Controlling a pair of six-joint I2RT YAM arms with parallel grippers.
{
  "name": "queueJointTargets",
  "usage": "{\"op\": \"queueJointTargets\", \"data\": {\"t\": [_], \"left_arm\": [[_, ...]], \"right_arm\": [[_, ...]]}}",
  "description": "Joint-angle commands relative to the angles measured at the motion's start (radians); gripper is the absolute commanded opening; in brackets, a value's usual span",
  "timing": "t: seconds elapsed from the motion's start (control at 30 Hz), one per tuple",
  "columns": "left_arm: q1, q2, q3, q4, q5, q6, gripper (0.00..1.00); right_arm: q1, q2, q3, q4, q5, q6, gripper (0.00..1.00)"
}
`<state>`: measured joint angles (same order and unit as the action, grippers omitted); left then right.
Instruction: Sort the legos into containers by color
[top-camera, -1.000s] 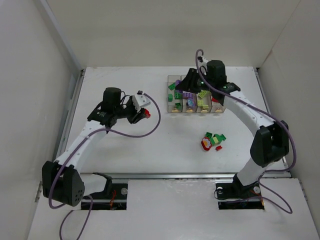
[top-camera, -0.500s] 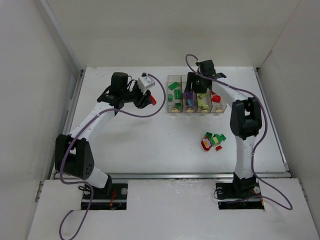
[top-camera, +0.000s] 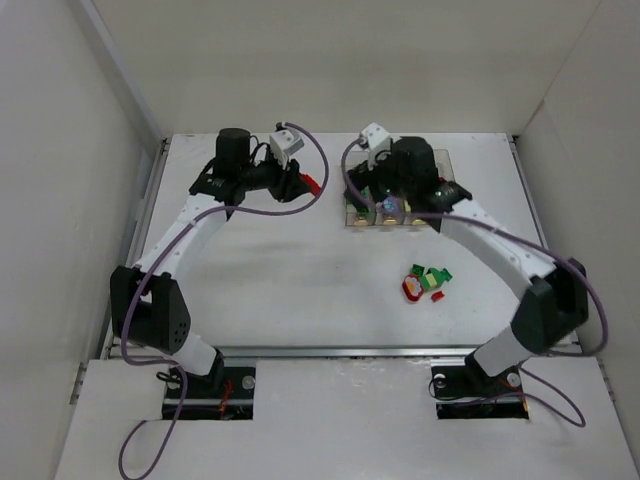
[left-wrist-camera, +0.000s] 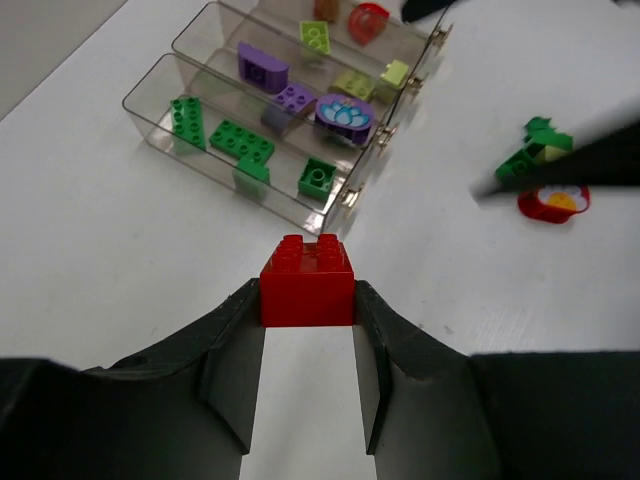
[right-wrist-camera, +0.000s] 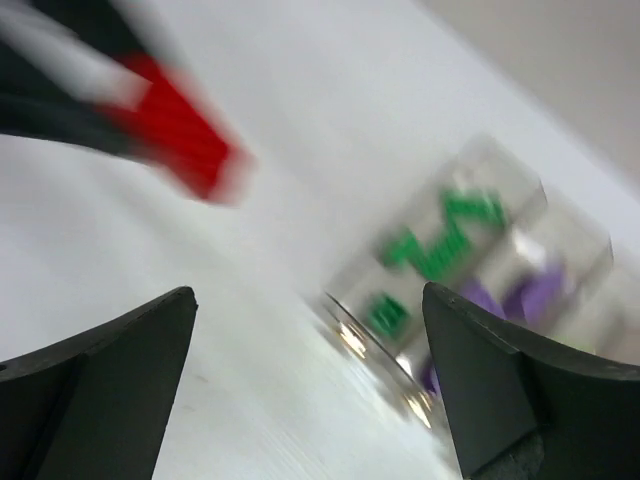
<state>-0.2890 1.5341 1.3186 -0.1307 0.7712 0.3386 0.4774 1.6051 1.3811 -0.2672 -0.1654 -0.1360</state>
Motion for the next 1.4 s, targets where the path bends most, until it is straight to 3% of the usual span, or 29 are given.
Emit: {"op": "queueJointTargets", "data": {"t": [0.0,0.1,0.2,0.43,0.6,0.67,0.7,0.73,0.87,0.93,1.0,1.07,1.1,1.2,1.27,1.33,1.37], "left_arm": [[0.017,-0.090,0.031,0.031,0.115,-0.095,0.00],[0.017,-0.150,-0.013,0.045,0.166,-0.162,0.00],[0.017,-0.221,-0.067,0.091,0.195,-0.237,0.00],[0.017,-0.371,-0.176,0.149,0.273,-0.345,0.00],[-0.030,-0.479,-0.249,0.117,0.283,-0.357,0.00],[-0.039,-0.525,-0.281,0.117,0.283,-0.375,0.00],[-0.039,-0.546,-0.291,0.126,0.272,-0.386,0.00],[-0.039,-0.546,-0.300,0.126,0.272,-0.386,0.00],[-0.039,-0.569,-0.300,0.126,0.261,-0.386,0.00],[-0.039,-0.582,-0.300,0.126,0.252,-0.395,0.00],[-0.039,-0.592,-0.300,0.137,0.208,-0.414,0.42],[-0.039,-0.592,-0.300,0.137,0.169,-0.414,0.73],[-0.039,-0.601,-0.300,0.137,0.148,-0.414,1.00],[-0.039,-0.601,-0.291,0.128,0.027,-0.424,1.00],[-0.029,-0.612,-0.291,0.128,-0.091,-0.424,1.00],[-0.029,-0.612,-0.291,0.100,-0.347,-0.399,1.00],[-0.029,-0.612,-0.291,0.100,-0.433,-0.382,1.00]], "right_arm": [[0.177,-0.153,-0.088,0.242,-0.016,-0.243,1.00],[0.292,-0.206,-0.154,0.345,0.015,-0.254,1.00],[0.374,-0.226,-0.154,0.345,0.101,-0.232,1.00],[0.449,-0.249,-0.154,0.345,0.277,-0.211,0.96],[0.481,-0.260,-0.145,0.345,0.277,-0.200,0.88],[0.493,-0.260,-0.145,0.345,0.254,-0.200,0.72],[0.504,-0.269,-0.145,0.345,0.245,-0.191,0.54],[0.504,-0.269,-0.145,0.345,0.245,-0.191,0.43],[0.514,-0.280,-0.154,0.345,0.245,-0.156,0.10],[0.514,-0.293,-0.163,0.345,0.256,-0.146,0.02],[0.514,-0.304,-0.163,0.345,0.306,-0.146,0.00],[0.514,-0.304,-0.172,0.345,0.348,-0.146,0.00],[0.514,-0.304,-0.172,0.345,0.413,-0.146,0.00],[0.492,-0.286,-0.162,0.345,0.506,-0.137,0.00],[0.400,-0.257,-0.153,0.345,0.515,-0.137,0.00],[0.296,-0.232,-0.134,0.345,0.451,-0.081,0.00],[0.165,-0.214,-0.101,0.345,0.434,-0.051,0.00]]}}
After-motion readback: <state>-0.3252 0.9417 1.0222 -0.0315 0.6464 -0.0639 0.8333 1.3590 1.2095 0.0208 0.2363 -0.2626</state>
